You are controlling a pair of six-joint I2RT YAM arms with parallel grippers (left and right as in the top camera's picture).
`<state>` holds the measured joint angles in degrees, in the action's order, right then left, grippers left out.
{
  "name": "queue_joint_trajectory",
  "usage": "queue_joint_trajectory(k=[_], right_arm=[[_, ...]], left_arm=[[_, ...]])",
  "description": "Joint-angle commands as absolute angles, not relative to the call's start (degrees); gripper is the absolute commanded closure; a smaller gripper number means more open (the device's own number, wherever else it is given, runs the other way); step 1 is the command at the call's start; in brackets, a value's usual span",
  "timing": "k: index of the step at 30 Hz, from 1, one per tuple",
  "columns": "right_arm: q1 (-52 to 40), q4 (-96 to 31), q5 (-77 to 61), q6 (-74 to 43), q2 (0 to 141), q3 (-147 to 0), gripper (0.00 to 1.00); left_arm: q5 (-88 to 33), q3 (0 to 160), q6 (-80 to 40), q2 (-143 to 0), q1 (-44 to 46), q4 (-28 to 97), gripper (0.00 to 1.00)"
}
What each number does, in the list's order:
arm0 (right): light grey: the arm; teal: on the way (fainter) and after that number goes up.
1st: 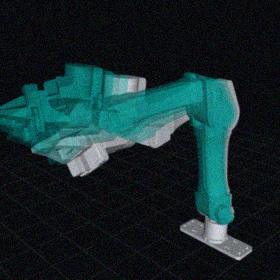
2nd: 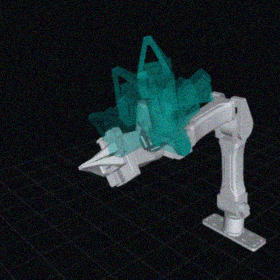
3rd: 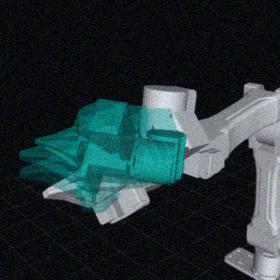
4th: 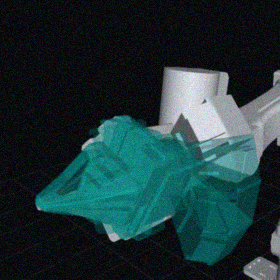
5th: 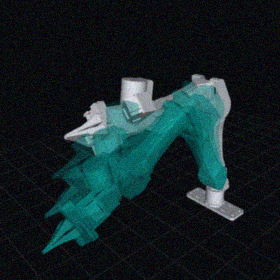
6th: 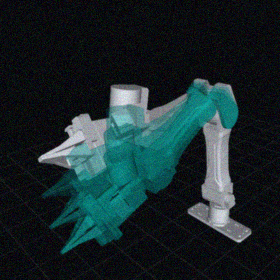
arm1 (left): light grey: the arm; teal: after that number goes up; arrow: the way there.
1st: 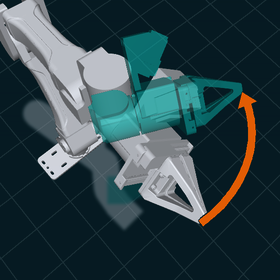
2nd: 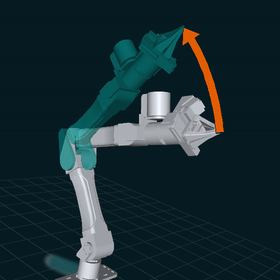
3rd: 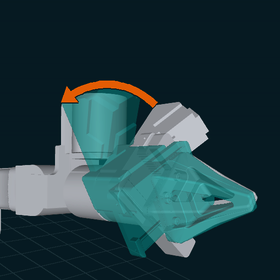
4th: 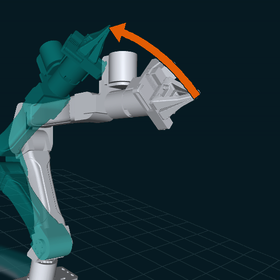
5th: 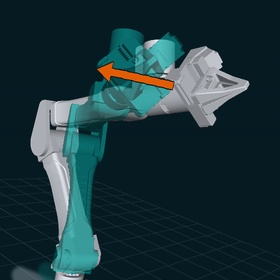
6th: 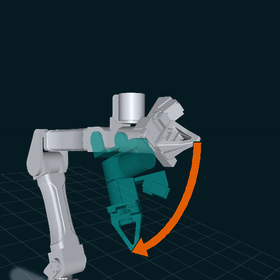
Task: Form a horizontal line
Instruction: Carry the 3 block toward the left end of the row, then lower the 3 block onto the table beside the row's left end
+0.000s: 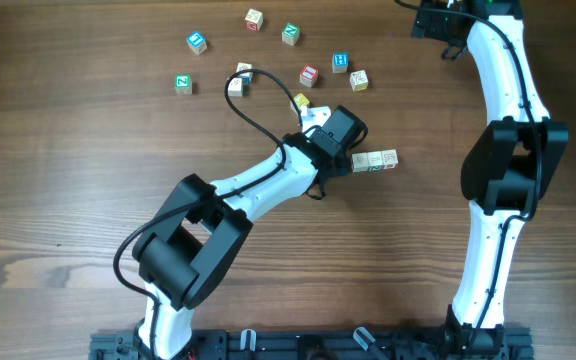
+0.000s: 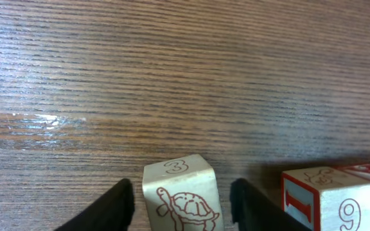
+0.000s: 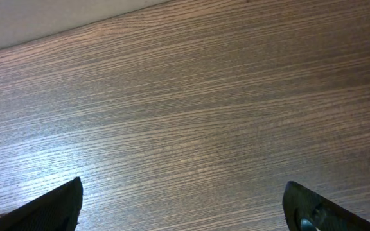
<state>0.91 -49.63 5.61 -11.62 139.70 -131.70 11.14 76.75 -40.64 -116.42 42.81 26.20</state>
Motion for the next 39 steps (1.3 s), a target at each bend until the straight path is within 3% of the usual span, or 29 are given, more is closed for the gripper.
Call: queue_joint_trajectory(k=[1, 7, 10, 12, 13, 16, 17, 39], right_arm=[[0.6, -49.5, 5.5, -10.9, 139.3, -131.9, 0.0], [0.6, -49.5, 5.5, -10.9, 139.3, -131.9, 0.01], [0.6, -49.5, 5.5, -10.9, 139.3, -131.9, 0.01], [0.6, -49.5, 5.5, -10.9, 139.3, -131.9, 0.0], [0.6, -49.5, 5.5, -10.9, 139.3, -131.9, 0.0], [0.6, -49.5, 5.5, -10.9, 139.3, -131.9, 0.0], [0.6, -49.5, 5.5, -10.9, 139.3, -131.9, 0.0], [0.6, -49.5, 5.5, -10.9, 139.3, -131.9, 0.0]], left_arm=[[14.9, 76.8, -40.8, -117.2, 42.2, 25.2, 0.46], [11.7, 76.8, -40.8, -117.2, 37.5, 20.1, 0.36], [11.4, 76.8, -40.8, -117.2, 35.9, 20.6, 0.37], [11.4, 76.8, -40.8, -117.2, 35.0, 21.3, 0.51], [11.4, 76.8, -40.8, -117.2, 34.6, 22.9, 0.64], [11.4, 76.8, -40.8, -117.2, 34.3, 27.9, 0.83], [11.4, 76.8, -40.8, -117.2, 34.3, 28.6, 0.96], [3.9, 76.8, -40.8, -117.2, 34.7, 27.9, 0.9]])
